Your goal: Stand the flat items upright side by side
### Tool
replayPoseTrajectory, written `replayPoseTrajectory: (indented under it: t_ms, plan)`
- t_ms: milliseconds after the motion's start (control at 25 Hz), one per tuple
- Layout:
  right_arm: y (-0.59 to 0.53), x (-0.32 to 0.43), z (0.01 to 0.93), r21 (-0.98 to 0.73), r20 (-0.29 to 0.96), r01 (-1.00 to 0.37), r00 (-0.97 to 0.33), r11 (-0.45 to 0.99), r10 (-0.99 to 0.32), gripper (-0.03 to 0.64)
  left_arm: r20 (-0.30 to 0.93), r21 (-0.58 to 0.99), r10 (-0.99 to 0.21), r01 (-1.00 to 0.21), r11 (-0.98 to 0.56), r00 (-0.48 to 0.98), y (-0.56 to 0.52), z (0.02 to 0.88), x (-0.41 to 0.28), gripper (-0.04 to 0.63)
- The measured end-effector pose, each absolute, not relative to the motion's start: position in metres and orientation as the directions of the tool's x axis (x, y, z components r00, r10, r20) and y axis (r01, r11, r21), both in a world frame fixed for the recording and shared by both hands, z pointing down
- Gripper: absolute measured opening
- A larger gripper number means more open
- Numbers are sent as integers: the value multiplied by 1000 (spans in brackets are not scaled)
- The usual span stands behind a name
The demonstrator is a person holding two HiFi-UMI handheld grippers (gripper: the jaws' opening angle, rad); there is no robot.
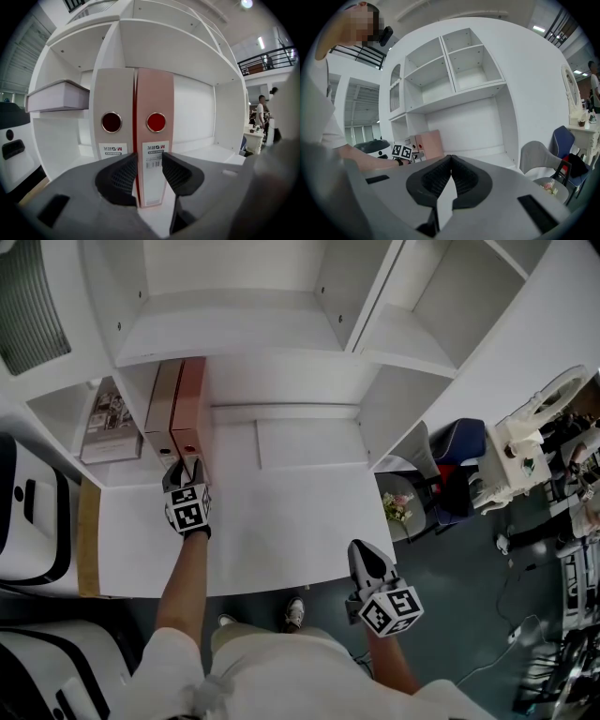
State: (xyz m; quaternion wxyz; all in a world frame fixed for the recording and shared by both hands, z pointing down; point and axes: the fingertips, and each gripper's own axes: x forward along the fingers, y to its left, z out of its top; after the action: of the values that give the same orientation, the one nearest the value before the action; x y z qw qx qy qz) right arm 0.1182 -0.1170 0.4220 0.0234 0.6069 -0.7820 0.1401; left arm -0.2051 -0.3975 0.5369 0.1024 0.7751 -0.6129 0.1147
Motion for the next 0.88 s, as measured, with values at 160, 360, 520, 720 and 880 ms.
replayPoseTrajectory:
  t_ms: [160,360,520,720,880]
  plan:
    - [-116,120,424,-193,207,-957,-255,217,-944,3,299,21,-927,-972,-233,228,-398,537,-205,169]
    - [-120,119,424,-201,191,-954,-262,224,-946,3,301,22,-920,-966,-257,252,-385,538,-209,201]
    - [-131,111,420,-207,174,-945,-291,255,-941,3,288,18,-912,-954,-298,291,-364,530,-209,175]
    - [-146,90,418,-218,152,-922,-355,319,-922,3,256,30,-906,-939,-341,337,-336,511,-218,44]
    - [-156,68,414,-229,130,-886,-439,404,-889,2,210,47,-902,-926,-375,376,-312,487,-228,17]
